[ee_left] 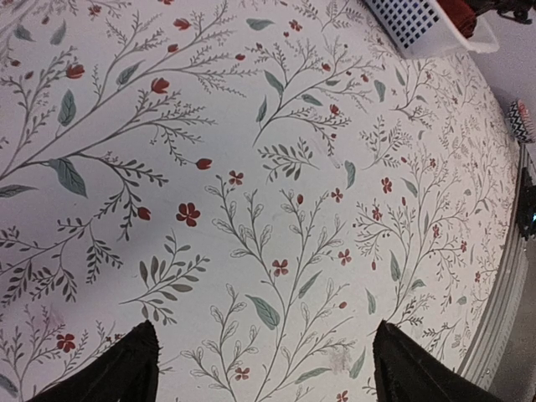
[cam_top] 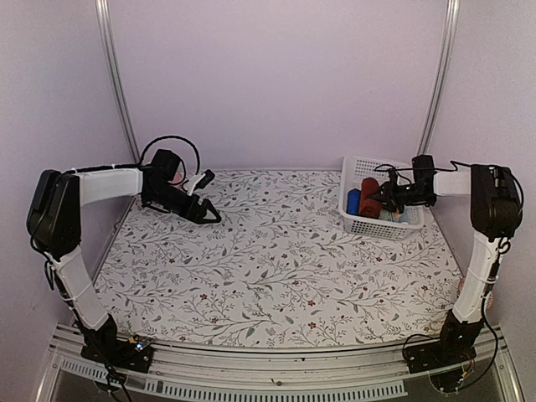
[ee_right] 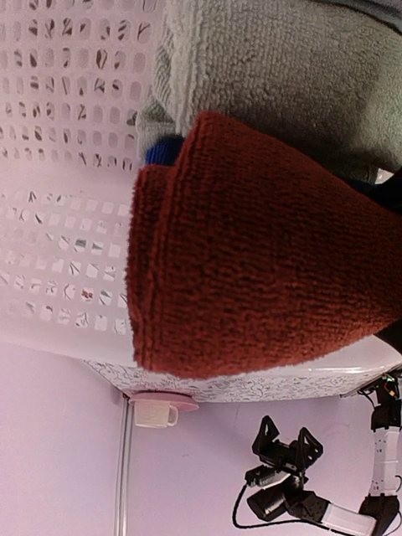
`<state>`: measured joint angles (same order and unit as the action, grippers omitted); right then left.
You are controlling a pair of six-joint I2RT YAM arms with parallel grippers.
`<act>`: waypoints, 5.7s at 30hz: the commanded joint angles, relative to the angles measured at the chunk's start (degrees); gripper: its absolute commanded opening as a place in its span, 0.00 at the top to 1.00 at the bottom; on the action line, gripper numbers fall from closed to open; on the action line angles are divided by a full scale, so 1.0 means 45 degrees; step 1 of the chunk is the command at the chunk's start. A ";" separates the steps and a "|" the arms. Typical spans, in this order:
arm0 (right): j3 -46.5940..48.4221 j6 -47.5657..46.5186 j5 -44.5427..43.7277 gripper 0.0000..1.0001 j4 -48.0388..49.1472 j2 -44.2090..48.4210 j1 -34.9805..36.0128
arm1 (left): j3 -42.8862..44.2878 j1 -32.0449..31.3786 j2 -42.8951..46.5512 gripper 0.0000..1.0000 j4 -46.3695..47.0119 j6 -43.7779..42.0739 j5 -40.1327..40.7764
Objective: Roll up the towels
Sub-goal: Place the towel in the storage box.
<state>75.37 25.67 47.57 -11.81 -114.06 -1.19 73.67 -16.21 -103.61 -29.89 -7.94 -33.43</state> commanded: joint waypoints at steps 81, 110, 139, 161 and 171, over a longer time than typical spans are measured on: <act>0.3112 -0.3942 -0.5947 0.65 -0.4566 -0.1184 0.2149 | 0.0329 0.0065 -0.0333 0.08 -0.0252 -0.0014 0.0182; 0.2724 -0.4301 -0.6154 0.62 -0.4979 0.0246 0.2723 | 0.0889 0.0076 -0.0058 0.08 -0.0676 -0.0404 0.1001; 0.3528 -0.4407 -0.7388 0.61 -0.5378 -0.1593 0.2422 | 0.0843 0.0086 -0.0140 0.07 -0.0643 -0.0362 0.1009; 0.3146 -0.4594 -0.7886 0.61 -0.5758 0.0610 0.2576 | 0.1305 0.0045 -0.0208 0.07 -0.0741 -0.0505 0.1525; 0.2960 -0.4513 -0.8057 0.60 -0.5776 0.1402 0.2584 | 0.1320 0.0042 -0.0202 0.07 -0.0741 -0.0490 0.1455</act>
<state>89.41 5.13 12.29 -36.62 -110.98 10.17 78.41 -16.21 -104.68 -32.49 -9.67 -26.50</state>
